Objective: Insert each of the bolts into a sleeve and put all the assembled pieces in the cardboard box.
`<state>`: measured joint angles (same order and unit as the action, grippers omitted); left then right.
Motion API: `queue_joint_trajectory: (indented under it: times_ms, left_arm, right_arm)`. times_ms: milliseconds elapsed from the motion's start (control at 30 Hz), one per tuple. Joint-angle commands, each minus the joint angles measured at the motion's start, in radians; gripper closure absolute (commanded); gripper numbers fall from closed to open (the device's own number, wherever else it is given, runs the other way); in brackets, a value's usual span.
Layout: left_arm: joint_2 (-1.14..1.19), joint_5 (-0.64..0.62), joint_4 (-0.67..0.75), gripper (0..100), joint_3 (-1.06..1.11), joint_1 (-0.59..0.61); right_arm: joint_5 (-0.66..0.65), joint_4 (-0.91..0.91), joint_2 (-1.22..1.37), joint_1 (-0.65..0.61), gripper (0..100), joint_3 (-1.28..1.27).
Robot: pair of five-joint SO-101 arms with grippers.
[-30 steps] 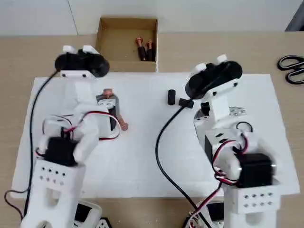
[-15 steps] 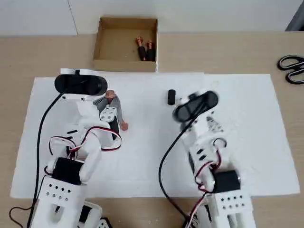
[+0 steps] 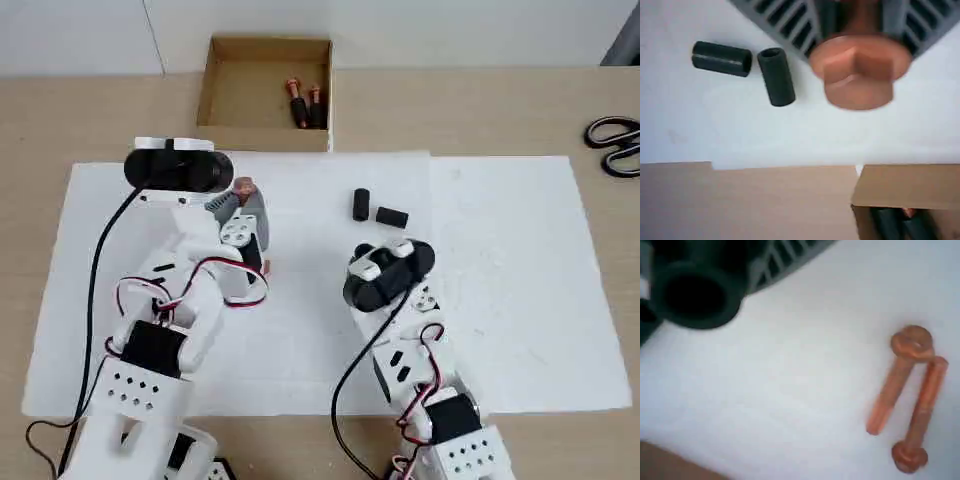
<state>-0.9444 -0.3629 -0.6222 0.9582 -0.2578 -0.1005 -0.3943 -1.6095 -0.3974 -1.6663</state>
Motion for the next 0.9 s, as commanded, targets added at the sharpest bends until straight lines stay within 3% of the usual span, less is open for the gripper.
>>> queue_joint_trajectory:
  times_ms: [0,233,500,867]
  left_arm:
    - [0.008,-0.023,0.034,99,-0.012,-0.06]
    - [0.06,-0.02,0.123,99,-0.005,-0.11]
    - [0.072,-0.02,0.133,99,0.012,-0.204]
    - [0.066,-0.021,0.44,99,0.209,-0.219]
  right_arm:
    - [0.057,-0.01,-0.045,-0.031,99.5,0.0]
    - [0.097,-0.137,-0.054,-0.154,99.5,0.006]
    - [0.098,-0.136,-0.054,-0.171,99.5,0.006]
    - [0.098,-0.137,-0.054,-0.171,99.5,0.008]
